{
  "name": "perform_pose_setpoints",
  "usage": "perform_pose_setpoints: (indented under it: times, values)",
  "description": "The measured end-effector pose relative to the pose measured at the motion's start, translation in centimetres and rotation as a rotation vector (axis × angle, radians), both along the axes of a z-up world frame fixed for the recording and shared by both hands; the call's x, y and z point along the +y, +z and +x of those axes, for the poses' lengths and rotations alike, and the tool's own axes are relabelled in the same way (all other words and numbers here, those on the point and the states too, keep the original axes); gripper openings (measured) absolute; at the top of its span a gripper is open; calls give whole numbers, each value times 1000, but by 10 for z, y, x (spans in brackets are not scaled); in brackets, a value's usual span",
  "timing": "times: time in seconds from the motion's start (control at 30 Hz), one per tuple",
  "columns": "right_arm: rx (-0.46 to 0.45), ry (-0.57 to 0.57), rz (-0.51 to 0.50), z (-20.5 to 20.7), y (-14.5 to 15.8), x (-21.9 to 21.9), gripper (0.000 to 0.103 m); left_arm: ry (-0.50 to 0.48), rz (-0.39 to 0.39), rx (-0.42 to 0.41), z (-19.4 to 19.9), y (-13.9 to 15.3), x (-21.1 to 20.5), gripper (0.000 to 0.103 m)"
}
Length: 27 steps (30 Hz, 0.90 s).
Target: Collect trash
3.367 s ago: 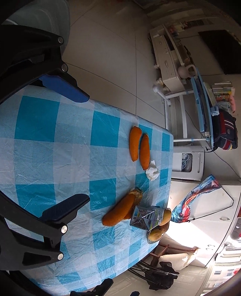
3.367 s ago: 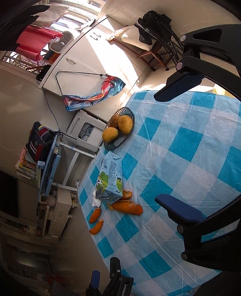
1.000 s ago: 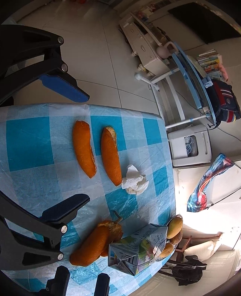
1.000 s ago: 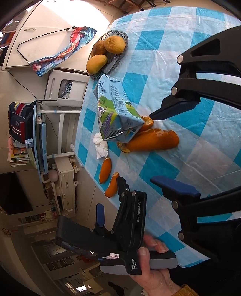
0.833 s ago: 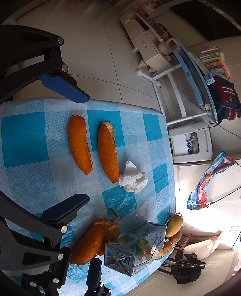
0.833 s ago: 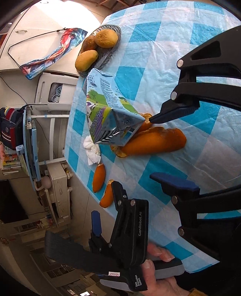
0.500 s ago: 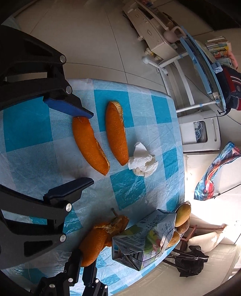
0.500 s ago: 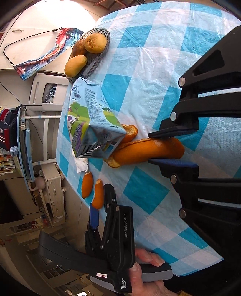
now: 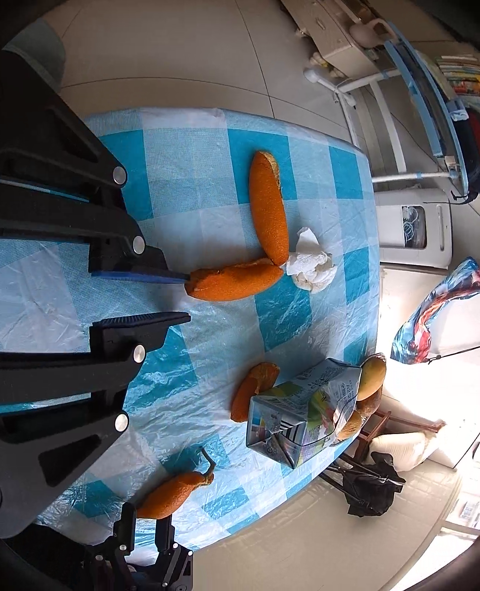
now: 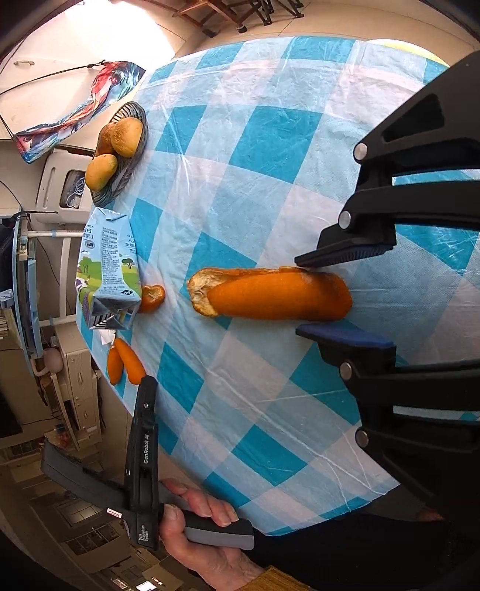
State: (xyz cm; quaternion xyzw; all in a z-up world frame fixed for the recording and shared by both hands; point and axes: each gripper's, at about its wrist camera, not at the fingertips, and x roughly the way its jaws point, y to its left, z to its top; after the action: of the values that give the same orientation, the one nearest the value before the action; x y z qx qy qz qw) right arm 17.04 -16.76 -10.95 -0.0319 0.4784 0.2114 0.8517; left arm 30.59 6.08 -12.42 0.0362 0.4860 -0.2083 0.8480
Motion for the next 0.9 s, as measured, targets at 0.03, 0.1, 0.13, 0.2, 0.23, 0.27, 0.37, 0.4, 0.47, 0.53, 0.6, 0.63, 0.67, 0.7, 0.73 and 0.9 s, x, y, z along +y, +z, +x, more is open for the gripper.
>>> perform_pose_setpoints:
  times: [0.03, 0.1, 0.13, 0.2, 0.23, 0.27, 0.37, 0.4, 0.47, 0.53, 0.6, 0.63, 0.67, 0.7, 0.73, 0.9]
  values:
    - [-8, -10, 2, 1, 0, 1, 49, -1, 1, 1, -2, 0, 0, 16]
    - [-29, -10, 9, 4, 2, 6, 59, 12, 2, -2, -3, 0, 0, 16]
    - [-39, -8, 10, 5, 3, 8, 59, 19, -4, -2, -4, 0, 1, 20]
    - [-58, -9, 8, 6, 4, 11, 60, 45, -7, -17, -3, 2, 2, 36]
    - [-65, -11, 9, 6, 5, 12, 60, 63, -1, -32, -1, 3, 2, 46]
    - [-71, -13, 10, 7, 5, 12, 60, 80, 5, -48, 1, 5, 2, 48]
    - [-88, -22, 1, 6, 5, 11, 60, 122, 25, -87, 12, 7, -2, 58]
    - [-91, -27, 1, 7, 4, 10, 60, 131, 30, -91, 18, 6, -4, 58]
    - [-96, -42, 1, 8, 3, 8, 60, 151, 50, -89, 27, 0, -8, 58]
    - [-103, -54, -4, 9, 3, 6, 60, 162, 71, -112, 30, -2, -14, 58]
    - [-106, -62, -6, 10, 2, 4, 60, 153, 82, -124, 30, -3, -19, 46]
    - [-106, -65, -5, 12, 1, 3, 60, 147, 93, -133, 29, -3, -21, 31]
    - [-103, -67, -5, 12, 0, 4, 60, 133, 100, -136, 28, -3, -23, 24]
    - [-101, -68, -6, 13, -1, 4, 60, 125, 96, -135, 26, -3, -23, 19]
    - [-99, -67, -6, 14, -2, 4, 60, 121, 85, -133, 25, -3, -23, 18]
    - [-89, -45, -19, 11, -4, 9, 40, 80, 29, -104, 7, -2, -22, 17]
